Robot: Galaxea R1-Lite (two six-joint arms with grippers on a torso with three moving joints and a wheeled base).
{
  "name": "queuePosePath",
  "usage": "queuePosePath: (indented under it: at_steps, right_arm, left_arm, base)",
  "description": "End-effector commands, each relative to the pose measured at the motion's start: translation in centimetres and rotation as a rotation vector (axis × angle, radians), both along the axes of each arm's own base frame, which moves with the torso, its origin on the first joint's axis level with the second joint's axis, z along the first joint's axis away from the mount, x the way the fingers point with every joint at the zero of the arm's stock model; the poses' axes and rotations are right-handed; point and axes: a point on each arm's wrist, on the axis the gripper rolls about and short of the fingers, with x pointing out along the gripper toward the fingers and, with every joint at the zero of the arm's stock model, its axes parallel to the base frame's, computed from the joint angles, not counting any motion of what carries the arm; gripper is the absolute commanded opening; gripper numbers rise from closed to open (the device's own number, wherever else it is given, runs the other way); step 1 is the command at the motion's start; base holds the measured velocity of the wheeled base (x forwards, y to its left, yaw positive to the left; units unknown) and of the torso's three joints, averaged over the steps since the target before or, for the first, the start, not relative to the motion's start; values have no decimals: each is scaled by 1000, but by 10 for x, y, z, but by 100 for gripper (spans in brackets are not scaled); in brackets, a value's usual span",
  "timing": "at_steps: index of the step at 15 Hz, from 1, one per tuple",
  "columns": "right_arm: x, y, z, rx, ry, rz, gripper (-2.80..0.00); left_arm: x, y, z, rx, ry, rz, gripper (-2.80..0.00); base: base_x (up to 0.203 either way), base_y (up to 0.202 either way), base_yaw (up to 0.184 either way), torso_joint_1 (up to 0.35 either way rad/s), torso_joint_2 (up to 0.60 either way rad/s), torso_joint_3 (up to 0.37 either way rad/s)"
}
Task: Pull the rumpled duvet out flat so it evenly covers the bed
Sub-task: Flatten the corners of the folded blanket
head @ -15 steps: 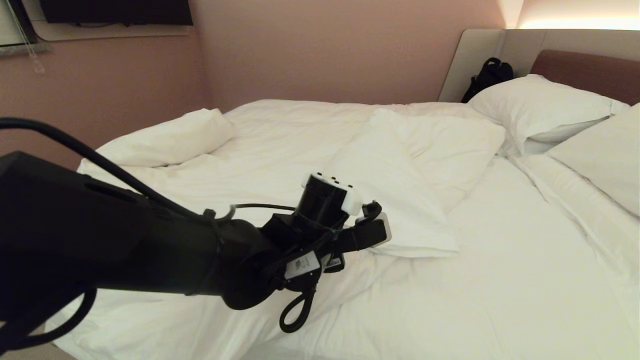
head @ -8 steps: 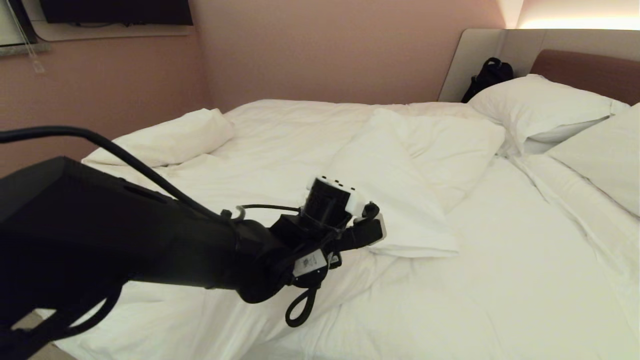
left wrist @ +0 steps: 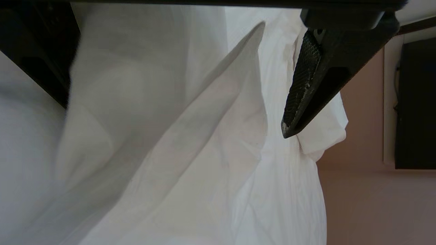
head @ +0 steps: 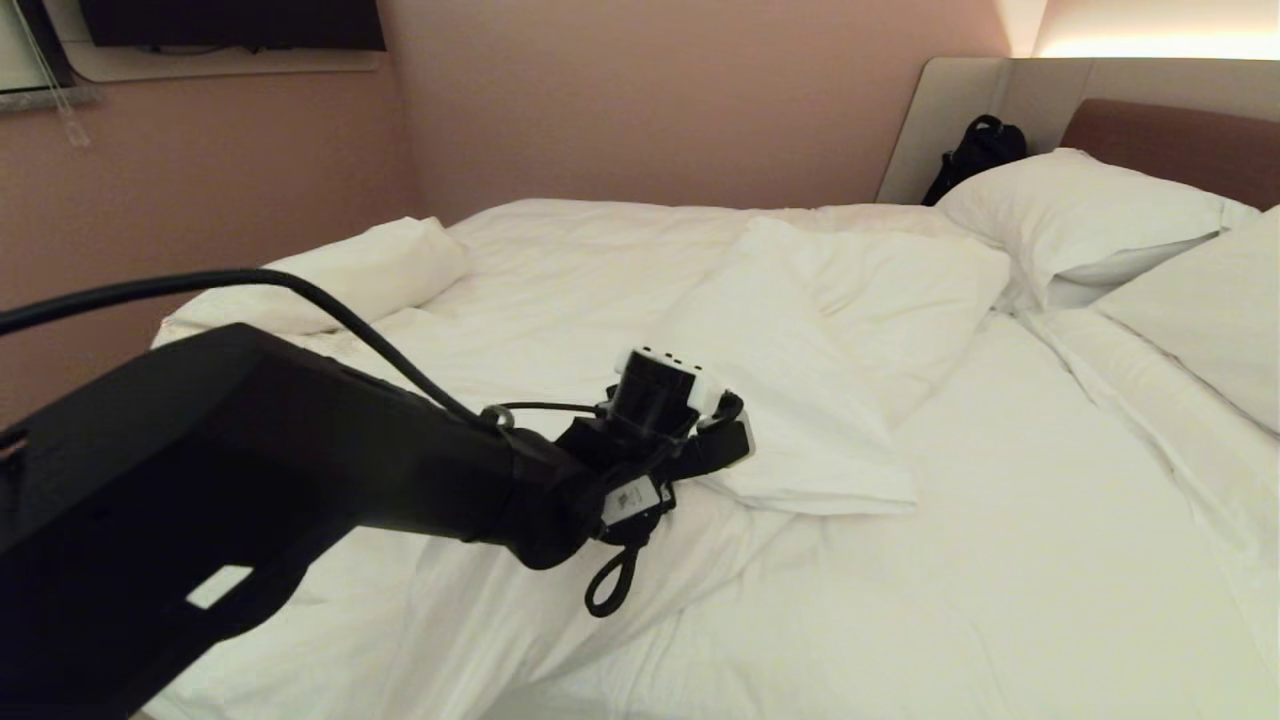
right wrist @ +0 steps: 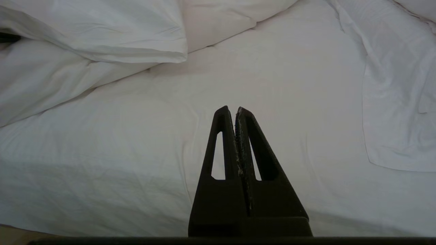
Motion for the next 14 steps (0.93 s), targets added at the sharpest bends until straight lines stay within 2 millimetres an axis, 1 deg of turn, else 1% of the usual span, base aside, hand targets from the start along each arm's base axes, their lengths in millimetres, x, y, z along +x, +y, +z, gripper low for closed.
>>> queuePosePath:
  at_steps: [1,4,11,12,14]
  right_arm:
    - [0,0,0,-1,0,0,-280]
    - [0,0,0,-1,0,0,-280]
    - [0,0,0,0,0,-1,-280]
    - [0,0,0,-1,0,0,-280]
    - [0,0,0,-1,0,0,-280]
  left_arm:
    - [6,-2,-8,10,3,8,0]
    - [12,-6,-10,-27,-40,10,0]
    - [13,-7,-9,-45,-48,12,0]
    - [13,-7,-7,-55,-56,12,-280]
    - [12,-7,-7,-65,-67,12,-280]
  base:
    - [0,0,0,0,0,0]
    - [0,0,0,0,0,0]
    - [0,0,0,0,0,0]
    - [0,0,0,0,0,0]
    - [0,0,0,0,0,0]
